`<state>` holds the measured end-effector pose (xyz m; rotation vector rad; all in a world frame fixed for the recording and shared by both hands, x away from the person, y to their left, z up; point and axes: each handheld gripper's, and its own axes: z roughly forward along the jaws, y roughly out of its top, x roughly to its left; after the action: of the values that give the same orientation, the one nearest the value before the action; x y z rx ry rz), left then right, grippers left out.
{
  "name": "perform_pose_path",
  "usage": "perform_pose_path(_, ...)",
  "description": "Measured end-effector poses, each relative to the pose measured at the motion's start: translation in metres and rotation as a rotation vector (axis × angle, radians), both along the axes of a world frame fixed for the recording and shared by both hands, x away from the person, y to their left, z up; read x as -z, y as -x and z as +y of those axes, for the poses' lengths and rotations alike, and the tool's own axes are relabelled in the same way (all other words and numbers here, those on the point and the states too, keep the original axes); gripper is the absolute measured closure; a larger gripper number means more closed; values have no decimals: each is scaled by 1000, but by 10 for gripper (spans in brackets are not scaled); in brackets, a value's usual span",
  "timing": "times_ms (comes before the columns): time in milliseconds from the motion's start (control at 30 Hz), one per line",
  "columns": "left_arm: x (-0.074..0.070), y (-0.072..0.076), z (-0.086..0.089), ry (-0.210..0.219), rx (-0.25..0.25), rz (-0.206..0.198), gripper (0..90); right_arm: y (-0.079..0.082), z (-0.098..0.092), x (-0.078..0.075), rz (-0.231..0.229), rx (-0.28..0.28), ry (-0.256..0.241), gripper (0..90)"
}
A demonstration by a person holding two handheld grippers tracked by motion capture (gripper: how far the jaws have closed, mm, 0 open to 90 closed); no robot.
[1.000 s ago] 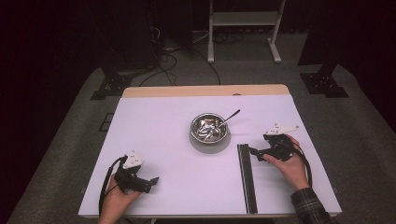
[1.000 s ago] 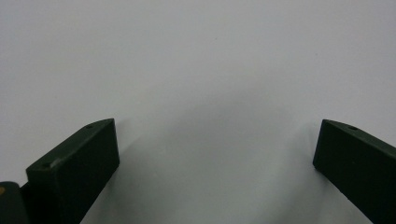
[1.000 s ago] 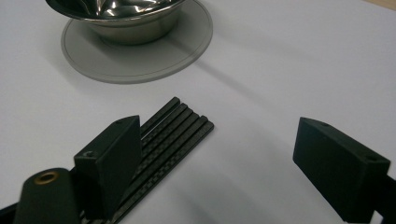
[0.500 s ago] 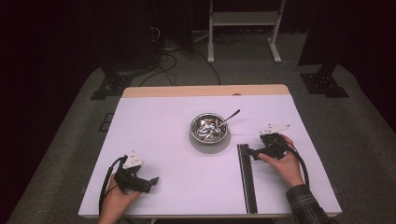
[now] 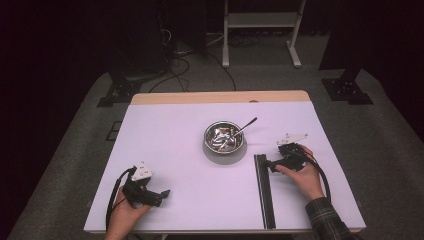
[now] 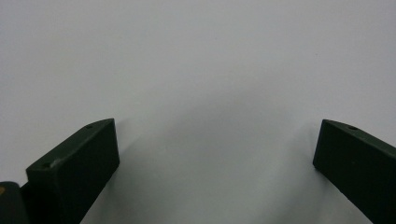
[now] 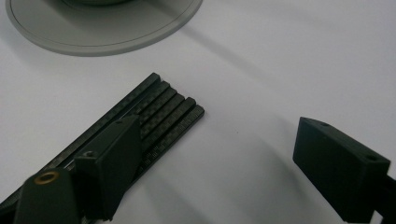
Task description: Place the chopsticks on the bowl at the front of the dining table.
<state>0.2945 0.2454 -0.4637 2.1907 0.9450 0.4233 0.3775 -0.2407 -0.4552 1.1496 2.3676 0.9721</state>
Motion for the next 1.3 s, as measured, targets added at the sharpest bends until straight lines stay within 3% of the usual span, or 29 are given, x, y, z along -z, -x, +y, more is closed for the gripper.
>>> perform_pose_path(667, 0, 0, 0, 0, 0, 0, 0, 1, -2, 3, 14, 10, 17, 138)
perform_pose_path(833, 0, 0, 0, 0, 0, -1, 0, 10, -4, -2, 4, -2, -10, 138)
perform_pose_path(1300, 0, 0, 0, -2, 0, 1, 0, 28, -6, -5, 2, -15, -16, 138)
